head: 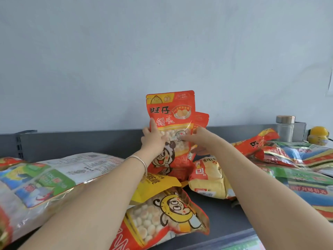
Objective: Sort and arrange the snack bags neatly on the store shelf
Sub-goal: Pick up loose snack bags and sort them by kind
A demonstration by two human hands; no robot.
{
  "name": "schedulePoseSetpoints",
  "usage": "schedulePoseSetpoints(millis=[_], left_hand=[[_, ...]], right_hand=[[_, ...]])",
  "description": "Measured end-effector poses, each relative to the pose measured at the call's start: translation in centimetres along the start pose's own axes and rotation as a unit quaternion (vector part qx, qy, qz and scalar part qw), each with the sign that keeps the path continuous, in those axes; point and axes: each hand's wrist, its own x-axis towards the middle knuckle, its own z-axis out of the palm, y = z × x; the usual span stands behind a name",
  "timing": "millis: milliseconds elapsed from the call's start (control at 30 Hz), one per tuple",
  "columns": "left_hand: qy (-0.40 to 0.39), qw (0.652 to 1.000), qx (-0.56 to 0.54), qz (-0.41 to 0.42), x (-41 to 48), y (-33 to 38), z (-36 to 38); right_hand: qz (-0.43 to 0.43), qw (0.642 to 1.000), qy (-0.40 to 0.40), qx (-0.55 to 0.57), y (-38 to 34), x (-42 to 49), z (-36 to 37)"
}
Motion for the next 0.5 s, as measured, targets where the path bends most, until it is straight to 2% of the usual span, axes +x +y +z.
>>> schedulePoseSetpoints(millis=[33,133,200,300,400,500], left_hand=[[-0.008,0.999,0.004,0.035,-0.1,-0.1,-0.2],[-0.064,0.991,0.039,0.113,-0.2,-0.4,-0.7],[-0.119,0.984,0.068,0.114,0.0,-1.0,-0.9],[-0.17,0.976,0.104,0.085,-0.4,-1.8,-0.7],[-0.165,0.971,0.163,0.05,-1.3,-2.2,-0.5],[-0.163,0.96,0.219,0.062,-1.9,-2.6,-1.3]], right_hand=[[0.004,1.0,-0.004,0.023,-0.1,0.0,0.5],[-0.012,1.0,0.005,0.0,-0.5,0.0,1.5],[-0.006,0.999,0.0,-0.034,-0.4,0.1,2.1],[0.002,0.986,0.026,-0.167,0.1,0.4,2.7],[0.01,0.962,0.048,-0.268,0.1,-0.1,3.1],[0.003,0.918,0.087,-0.388,-0.7,-1.3,2.7]])
